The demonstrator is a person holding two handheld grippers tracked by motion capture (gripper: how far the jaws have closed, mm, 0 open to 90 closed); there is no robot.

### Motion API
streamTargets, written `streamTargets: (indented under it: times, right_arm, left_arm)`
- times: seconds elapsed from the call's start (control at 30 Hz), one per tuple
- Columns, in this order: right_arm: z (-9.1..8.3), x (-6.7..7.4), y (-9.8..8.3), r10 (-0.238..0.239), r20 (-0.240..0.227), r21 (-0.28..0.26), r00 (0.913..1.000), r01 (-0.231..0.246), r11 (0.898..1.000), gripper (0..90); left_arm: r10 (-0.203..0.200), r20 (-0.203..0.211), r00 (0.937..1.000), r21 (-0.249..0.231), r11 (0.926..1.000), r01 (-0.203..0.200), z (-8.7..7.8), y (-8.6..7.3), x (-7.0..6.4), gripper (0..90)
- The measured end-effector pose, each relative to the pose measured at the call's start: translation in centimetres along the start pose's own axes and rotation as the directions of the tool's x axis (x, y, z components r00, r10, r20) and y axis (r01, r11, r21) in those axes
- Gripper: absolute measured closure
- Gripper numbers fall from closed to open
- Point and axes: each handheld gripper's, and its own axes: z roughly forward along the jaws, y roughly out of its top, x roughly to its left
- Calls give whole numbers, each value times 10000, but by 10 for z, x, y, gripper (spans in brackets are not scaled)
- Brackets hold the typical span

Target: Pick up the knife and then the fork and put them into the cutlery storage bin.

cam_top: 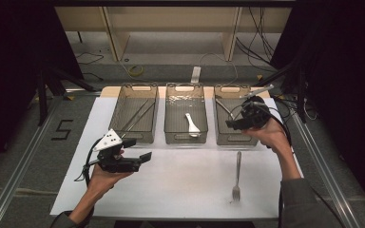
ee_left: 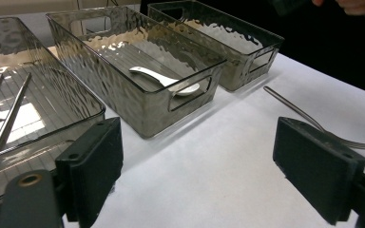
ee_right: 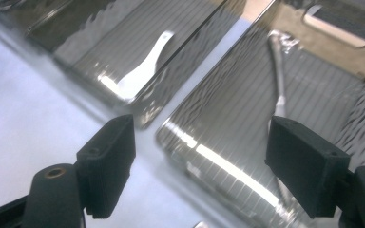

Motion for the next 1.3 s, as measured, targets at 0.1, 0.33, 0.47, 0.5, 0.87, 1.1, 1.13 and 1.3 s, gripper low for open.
streamTargets:
  times: [0.1, 0.33, 0.47, 0.5, 0.87, 1.1, 1.13, 1.3]
  right_arm:
    - [-3, 8, -13, -81, -172, -20, 9998, 81, 10000, 260]
    - [-2, 21, -42, -20, -479, 549, 9989, 46, 9985, 270]
    - [2, 26, -55, -4, -334, 1130, 9994, 42, 9936, 274]
    - [3, 27, -57, 9, -284, 1259, 9996, 27, 9920, 275]
    - [18, 40, -81, -53, -59, 2911, 10000, 68, 9567, 302]
    - [27, 42, -94, 281, -71, 3618, 9996, -237, 9320, 359]
    - [28, 42, -96, 274, -81, 3677, 9996, -225, 9297, 370]
    - [33, 47, -104, 201, 7, 4112, 9998, -186, 9114, 399]
  left_arm:
    - [8, -11, 10000, 4, 10000, -8, 0, 0, 0, 166]
    - [31, 49, 10000, -90, 10000, -31, -1, 0, -1, 166]
    - [77, 28, 10000, -68, 9999, -77, -1, 0, -2, 166]
    - [56, 17, 10000, -79, 10000, -56, -1, 0, -2, 166]
    - [76, 39, 10000, -41, 10000, -76, -2, -1, -2, 165]
    - [141, 125, 9998, -94, 9999, -139, -2, 0, -2, 164]
    - [105, 136, 9999, -143, 9998, -103, -2, 0, -2, 164]
    - [85, 148, 9999, -172, 9998, -83, -2, 0, -2, 164]
